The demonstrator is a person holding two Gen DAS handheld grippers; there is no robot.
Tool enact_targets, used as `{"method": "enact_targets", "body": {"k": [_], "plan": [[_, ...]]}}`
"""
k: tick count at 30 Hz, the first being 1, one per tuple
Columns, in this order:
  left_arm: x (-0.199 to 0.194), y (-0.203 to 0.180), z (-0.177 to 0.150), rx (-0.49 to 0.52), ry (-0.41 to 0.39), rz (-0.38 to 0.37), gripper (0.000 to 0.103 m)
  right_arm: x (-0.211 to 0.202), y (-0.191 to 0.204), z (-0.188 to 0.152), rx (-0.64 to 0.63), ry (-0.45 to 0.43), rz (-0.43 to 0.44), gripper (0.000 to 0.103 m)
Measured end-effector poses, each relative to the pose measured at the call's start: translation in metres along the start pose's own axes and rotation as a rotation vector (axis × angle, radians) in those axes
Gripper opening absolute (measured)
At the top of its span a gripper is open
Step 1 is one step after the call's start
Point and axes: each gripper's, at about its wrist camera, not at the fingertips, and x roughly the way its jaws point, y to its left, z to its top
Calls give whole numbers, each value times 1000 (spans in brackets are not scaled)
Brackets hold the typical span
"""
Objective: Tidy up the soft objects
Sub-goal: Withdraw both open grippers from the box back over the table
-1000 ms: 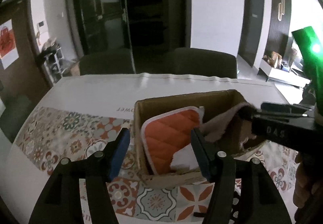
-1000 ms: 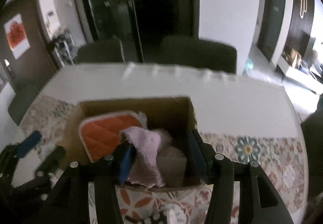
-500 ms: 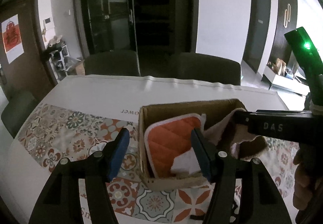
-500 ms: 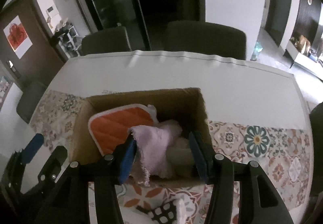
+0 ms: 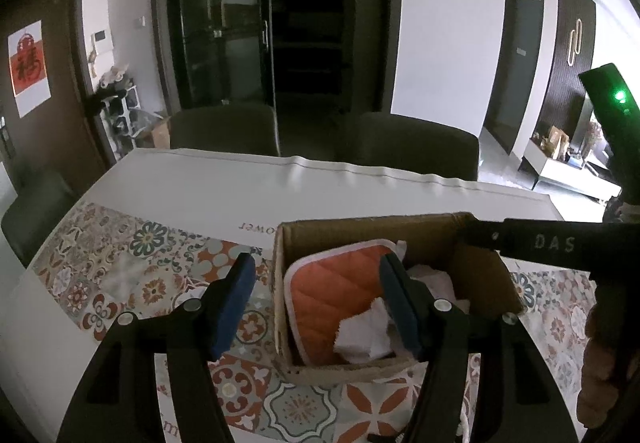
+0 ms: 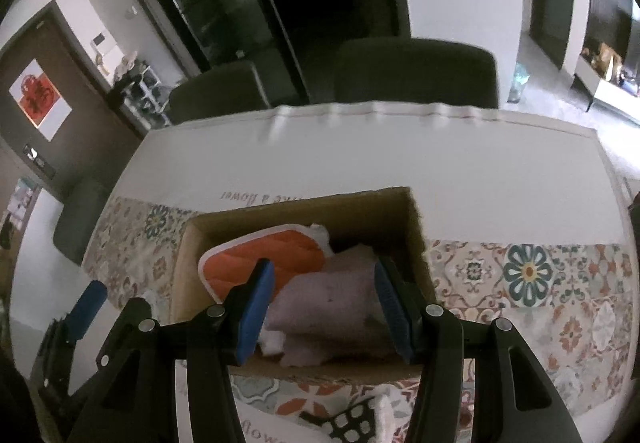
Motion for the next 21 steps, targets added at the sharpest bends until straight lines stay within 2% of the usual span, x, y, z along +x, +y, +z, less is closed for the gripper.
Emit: {"method": "enact_targets", "body": {"k": [10, 21], "plan": [[-35, -15, -29, 18, -33, -53, 64, -49, -11, -40, 5, -132, -22, 54], [-86, -42, -89, 99, -80, -107, 64, -99, -35, -129, 14, -266, -103, 54]]}}
